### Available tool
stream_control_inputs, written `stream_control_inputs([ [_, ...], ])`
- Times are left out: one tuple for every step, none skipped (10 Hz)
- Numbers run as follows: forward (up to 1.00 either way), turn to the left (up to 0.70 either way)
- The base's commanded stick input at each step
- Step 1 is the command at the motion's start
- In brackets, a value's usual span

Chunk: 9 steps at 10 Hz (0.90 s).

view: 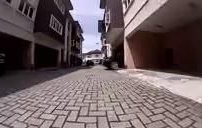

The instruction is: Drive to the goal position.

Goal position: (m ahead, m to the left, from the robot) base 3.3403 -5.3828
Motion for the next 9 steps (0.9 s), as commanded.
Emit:
stream_control_inputs([
  [0.5, 0.0],
  [0.5, 0.0],
  [0.5, 0.0],
  [0.5, 0.0],
  [0.5, 0.0],
  [0.5, 0.0],
  [0.5, 0.0],
  [0.5, 0.0],
  [0.5, 0.0],
])
